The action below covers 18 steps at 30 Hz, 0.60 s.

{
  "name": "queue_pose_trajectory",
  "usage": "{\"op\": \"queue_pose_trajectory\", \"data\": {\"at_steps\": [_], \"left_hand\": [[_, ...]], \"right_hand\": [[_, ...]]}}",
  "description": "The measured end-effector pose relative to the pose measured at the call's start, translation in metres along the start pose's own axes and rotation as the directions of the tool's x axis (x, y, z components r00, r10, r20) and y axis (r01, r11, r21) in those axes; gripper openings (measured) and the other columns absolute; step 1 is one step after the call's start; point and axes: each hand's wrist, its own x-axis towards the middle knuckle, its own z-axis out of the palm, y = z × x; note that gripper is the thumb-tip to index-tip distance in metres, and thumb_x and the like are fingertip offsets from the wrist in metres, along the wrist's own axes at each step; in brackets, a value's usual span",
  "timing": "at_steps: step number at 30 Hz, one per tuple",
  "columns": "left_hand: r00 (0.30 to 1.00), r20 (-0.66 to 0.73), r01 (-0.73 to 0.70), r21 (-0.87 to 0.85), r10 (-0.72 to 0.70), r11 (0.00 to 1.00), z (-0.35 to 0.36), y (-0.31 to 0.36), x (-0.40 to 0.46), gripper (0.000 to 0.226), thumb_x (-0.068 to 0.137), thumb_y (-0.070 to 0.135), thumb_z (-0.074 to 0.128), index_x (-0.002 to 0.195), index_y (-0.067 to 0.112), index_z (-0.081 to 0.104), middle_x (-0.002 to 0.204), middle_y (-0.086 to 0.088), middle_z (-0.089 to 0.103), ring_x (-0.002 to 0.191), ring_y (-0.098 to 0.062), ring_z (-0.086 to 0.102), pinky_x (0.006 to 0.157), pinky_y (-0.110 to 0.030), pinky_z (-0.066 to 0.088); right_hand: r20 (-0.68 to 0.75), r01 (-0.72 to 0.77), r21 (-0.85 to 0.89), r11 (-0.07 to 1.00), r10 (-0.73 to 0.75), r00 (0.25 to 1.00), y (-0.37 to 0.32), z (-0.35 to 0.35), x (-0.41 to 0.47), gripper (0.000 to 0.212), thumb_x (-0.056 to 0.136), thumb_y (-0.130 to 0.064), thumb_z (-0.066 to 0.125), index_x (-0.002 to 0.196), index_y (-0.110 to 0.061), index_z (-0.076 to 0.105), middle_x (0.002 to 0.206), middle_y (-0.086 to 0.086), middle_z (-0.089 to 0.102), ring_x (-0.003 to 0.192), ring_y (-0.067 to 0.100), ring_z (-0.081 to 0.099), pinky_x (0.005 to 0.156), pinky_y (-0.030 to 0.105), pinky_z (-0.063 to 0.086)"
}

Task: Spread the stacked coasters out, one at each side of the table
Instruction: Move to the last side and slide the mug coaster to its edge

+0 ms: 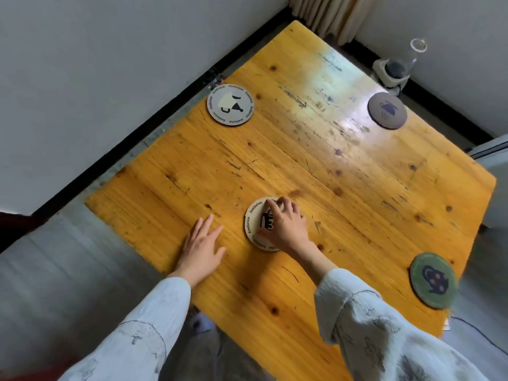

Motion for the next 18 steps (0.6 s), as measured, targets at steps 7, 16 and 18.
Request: {"op": "queue_pose_trajectory", "data": {"at_steps": [7, 16, 18], "left_hand": [[0.996, -0.044, 0.073, -0.122, -0.079, 0.990, 0.017, -0.023, -0.053, 0.041, 0.091, 0.015, 0.042, 0.132, 0.010, 0.042, 0.128, -0.010, 0.044, 0.121, -0.026, 0.038, 0.103, -0.038, 0.033], [0.964, 0.152, 0.261, -0.412, -0.217, 0.873, 0.015, -0.014, -0.063, 0.050, 0.092, 0.006, 0.033, 0.141, 0.014, 0.026, 0.124, -0.011, 0.033, 0.114, -0.027, 0.045, 0.103, -0.034, 0.036], [0.959, 0.121, 0.283, -0.498, -0.258, 0.820, 0.010, -0.011, -0.059, 0.051, 0.091, 0.002, 0.031, 0.141, 0.015, 0.027, 0.131, -0.013, 0.031, 0.121, -0.027, 0.042, 0.104, -0.033, 0.035]], "right_hand": [[0.037, -0.142, 0.187, 0.972, 0.138, 0.990, -0.033, 0.029, -0.059, 0.058, 0.087, -0.034, 0.056, 0.138, -0.021, 0.034, 0.140, 0.016, 0.033, 0.125, 0.038, 0.032, 0.100, 0.051, 0.039], [0.185, -0.315, 0.570, 0.759, 0.255, 0.949, -0.057, 0.046, -0.096, 0.030, 0.093, -0.022, 0.049, 0.120, -0.009, 0.050, 0.129, 0.018, 0.040, 0.113, 0.037, 0.049, 0.103, 0.047, 0.045], [0.193, -0.334, 0.591, 0.734, 0.274, 0.942, -0.055, 0.043, -0.096, 0.036, 0.094, -0.019, 0.048, 0.126, -0.006, 0.045, 0.132, 0.021, 0.046, 0.113, 0.033, 0.052, 0.101, 0.043, 0.046]]}}
